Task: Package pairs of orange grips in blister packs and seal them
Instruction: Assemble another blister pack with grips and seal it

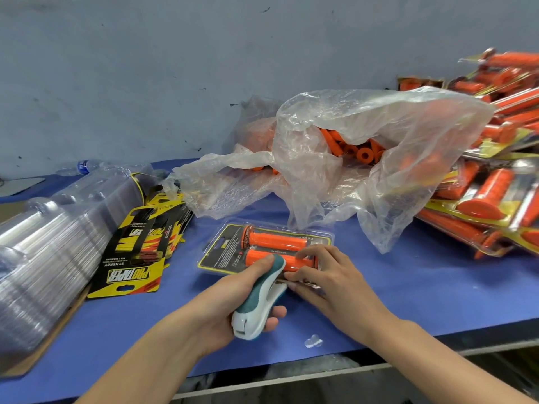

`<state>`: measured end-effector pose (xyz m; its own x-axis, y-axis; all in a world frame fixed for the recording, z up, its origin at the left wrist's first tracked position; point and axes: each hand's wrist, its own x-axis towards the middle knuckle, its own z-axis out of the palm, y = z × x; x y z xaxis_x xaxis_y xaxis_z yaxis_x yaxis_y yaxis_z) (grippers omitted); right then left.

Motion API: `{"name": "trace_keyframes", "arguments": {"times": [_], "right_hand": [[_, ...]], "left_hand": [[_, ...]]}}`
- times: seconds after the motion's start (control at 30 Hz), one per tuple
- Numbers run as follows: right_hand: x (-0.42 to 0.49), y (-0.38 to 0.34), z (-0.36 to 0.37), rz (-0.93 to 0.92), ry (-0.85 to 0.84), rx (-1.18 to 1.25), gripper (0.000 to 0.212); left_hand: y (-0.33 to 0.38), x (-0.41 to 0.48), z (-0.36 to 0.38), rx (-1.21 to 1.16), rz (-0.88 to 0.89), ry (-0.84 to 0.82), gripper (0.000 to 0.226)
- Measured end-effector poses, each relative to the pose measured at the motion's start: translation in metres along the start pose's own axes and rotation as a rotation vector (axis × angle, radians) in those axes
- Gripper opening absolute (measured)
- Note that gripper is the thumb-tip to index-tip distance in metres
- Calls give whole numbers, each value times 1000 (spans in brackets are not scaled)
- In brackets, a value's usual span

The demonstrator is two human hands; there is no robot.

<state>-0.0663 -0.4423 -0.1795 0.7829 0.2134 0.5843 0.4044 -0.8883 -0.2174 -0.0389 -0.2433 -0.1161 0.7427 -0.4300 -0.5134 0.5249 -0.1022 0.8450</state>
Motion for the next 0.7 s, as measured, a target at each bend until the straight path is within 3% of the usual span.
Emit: {"name": "trace_keyframes", "arguments": {"times": [0.13, 0.43, 0.7], "right_hand": [[0, -1, 2, 4, 14, 15, 16], [1, -1, -2, 42, -26, 121, 27], [2, 0, 1, 29, -6, 149, 20]], "left_hand": [[-4, 3, 4, -22, 12, -44, 52], [-10, 8, 4, -1, 37, -45, 57], [-14, 10, 5, 79, 53, -11, 55]]}}
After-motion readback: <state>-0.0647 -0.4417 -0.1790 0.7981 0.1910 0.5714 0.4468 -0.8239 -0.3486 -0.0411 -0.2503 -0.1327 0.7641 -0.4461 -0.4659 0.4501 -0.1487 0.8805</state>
